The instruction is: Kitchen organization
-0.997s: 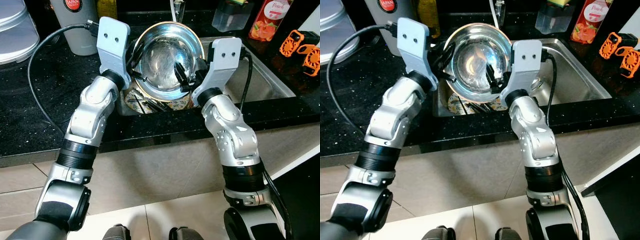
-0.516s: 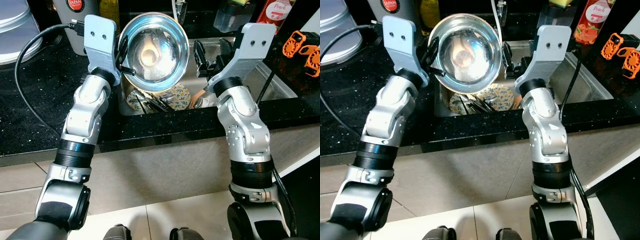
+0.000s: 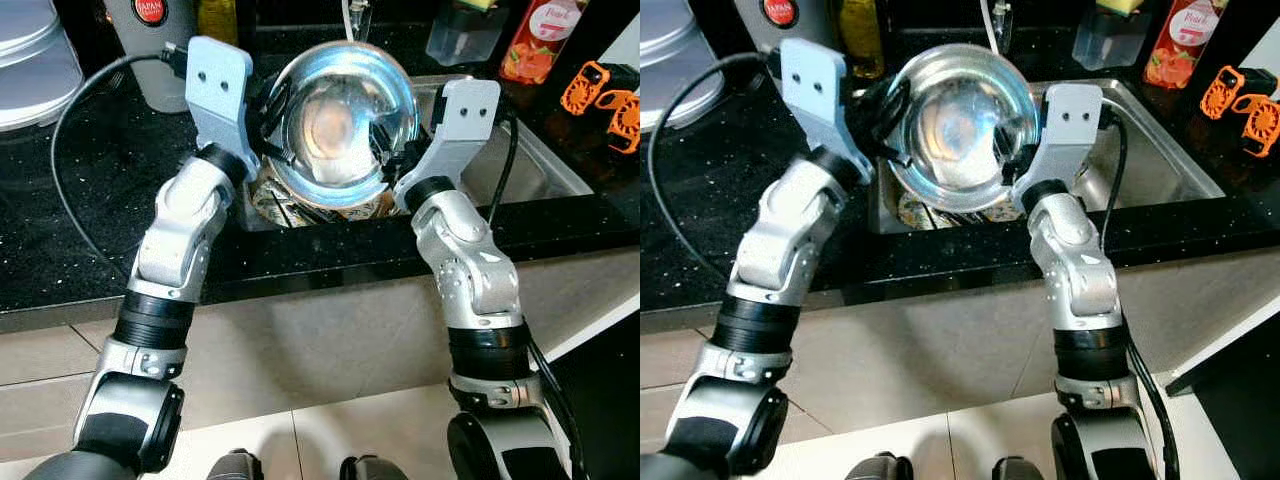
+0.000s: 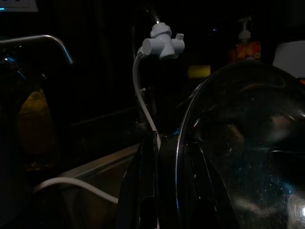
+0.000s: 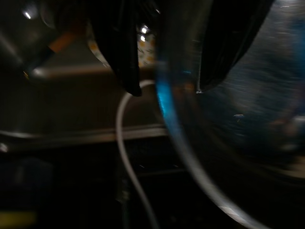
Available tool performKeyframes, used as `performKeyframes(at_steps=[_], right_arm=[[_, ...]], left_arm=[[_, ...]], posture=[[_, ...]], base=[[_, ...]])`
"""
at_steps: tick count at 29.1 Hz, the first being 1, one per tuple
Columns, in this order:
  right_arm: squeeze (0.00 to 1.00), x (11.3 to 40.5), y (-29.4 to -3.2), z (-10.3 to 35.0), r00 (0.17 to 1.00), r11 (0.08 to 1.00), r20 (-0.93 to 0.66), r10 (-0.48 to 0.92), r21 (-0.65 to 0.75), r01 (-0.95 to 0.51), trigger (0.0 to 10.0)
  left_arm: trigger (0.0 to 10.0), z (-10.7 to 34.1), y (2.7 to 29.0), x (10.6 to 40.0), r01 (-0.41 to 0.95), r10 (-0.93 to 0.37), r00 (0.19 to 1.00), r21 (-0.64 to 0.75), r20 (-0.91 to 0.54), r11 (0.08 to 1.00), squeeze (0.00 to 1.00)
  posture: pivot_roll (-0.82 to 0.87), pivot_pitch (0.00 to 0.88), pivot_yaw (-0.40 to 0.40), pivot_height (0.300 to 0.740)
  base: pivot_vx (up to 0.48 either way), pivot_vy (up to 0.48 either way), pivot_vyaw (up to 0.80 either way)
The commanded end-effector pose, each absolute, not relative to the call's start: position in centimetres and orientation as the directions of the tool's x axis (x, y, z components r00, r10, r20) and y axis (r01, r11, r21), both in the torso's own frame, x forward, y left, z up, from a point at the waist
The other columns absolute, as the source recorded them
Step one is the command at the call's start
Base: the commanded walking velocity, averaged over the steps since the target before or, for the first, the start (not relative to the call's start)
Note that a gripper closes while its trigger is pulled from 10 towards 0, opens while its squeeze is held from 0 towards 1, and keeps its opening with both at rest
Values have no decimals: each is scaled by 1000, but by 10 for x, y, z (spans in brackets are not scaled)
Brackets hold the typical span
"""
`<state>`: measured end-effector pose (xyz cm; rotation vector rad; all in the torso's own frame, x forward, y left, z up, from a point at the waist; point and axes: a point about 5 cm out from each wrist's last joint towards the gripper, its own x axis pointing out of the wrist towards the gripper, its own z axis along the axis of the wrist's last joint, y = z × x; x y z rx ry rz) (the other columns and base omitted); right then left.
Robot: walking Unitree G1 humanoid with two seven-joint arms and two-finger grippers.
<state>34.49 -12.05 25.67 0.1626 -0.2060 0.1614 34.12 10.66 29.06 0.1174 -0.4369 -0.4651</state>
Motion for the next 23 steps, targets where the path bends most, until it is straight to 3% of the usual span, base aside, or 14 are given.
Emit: performKeyframes(at_steps=[1, 18, 19, 20, 21, 22, 23], right_arm=[[0, 346, -123, 255, 972, 975, 195, 127, 157, -159, 0], [0, 349, -124, 253, 977, 979, 177, 117, 148, -144, 0], [0, 350, -123, 253, 978, 980, 174, 117, 142, -142, 0], [0, 351, -123, 253, 979, 981, 170, 115, 136, -139, 0], [0, 353, -122, 252, 980, 982, 165, 111, 130, -134, 2471], [0, 353, -122, 252, 980, 982, 165, 111, 130, -134, 2471], [0, 354, -122, 253, 981, 984, 163, 106, 127, -127, 10000]], left_arm=[[10000, 291, 104, 340, 412, -461, 798, 207, 389, 888, 0], [10000, 280, 108, 347, 343, -400, 847, 216, 349, 914, 0], [10000, 280, 109, 348, 334, -391, 853, 213, 347, 918, 553], [10000, 279, 110, 349, 329, -379, 858, 195, 347, 924, 1000], [10000, 279, 111, 350, 327, -371, 861, 182, 348, 927, 1000], [10000, 279, 111, 350, 327, -371, 861, 182, 348, 927, 1000], [10000, 280, 113, 350, 319, -365, 861, 182, 355, 930, 1000]], posture=[[66, 79, 9, 740], [65, 83, 3, 740], [64, 83, 3, 740], [63, 84, 3, 740], [63, 84, 3, 740], [63, 84, 3, 740], [63, 84, 3, 740]], base=[[0, 0, 0], [0, 0, 0], [0, 0, 0], [0, 0, 0], [0, 0, 0], [0, 0, 0], [0, 0, 0]])
